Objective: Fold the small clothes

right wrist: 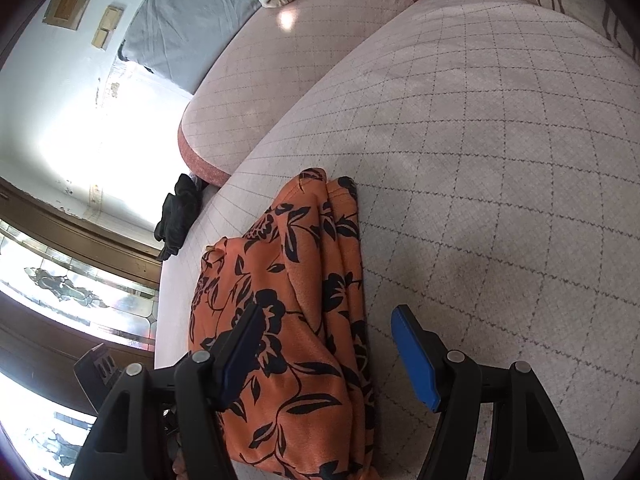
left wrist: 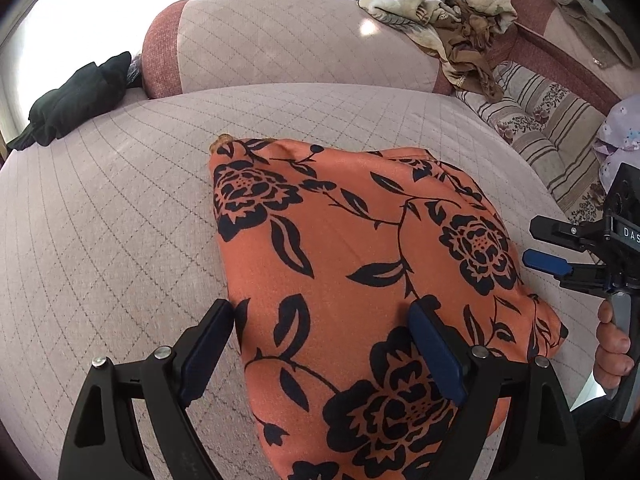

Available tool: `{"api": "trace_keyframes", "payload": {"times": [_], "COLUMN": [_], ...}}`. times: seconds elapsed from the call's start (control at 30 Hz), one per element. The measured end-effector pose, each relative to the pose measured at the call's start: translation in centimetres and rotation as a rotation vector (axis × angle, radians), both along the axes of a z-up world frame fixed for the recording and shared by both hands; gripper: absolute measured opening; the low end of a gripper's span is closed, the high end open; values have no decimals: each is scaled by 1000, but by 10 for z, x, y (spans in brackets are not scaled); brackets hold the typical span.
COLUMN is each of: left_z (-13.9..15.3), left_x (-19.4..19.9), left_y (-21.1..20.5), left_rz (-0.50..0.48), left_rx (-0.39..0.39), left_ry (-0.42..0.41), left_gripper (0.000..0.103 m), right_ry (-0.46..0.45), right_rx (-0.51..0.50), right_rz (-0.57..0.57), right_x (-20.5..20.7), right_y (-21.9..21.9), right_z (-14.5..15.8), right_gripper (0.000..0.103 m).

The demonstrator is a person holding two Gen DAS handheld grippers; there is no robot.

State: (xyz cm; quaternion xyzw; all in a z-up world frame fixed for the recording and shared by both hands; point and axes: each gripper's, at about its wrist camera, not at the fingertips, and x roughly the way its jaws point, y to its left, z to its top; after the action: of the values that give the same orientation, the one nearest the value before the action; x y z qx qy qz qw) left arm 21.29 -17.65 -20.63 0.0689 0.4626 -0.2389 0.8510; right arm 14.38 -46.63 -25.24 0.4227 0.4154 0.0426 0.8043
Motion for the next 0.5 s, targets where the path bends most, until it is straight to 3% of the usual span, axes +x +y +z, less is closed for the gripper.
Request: {"api": "trace_keyframes", "payload": {"times": [0.17,0.5], "left_z": [3,2], "left_x": [-1,0], "left_y": [0,-1], "left_rz": [-11,-22], "left_rx": [29,33], "left_ry": [-41,-46], "left_gripper": [89,89], "right_ry": [5,27], "right_rx": [-5,-10], "right_rz": [23,27], "right_x": [7,13], "right_y": [11,17], "right_z": [1,-4], "right_gripper": [70,70]}}
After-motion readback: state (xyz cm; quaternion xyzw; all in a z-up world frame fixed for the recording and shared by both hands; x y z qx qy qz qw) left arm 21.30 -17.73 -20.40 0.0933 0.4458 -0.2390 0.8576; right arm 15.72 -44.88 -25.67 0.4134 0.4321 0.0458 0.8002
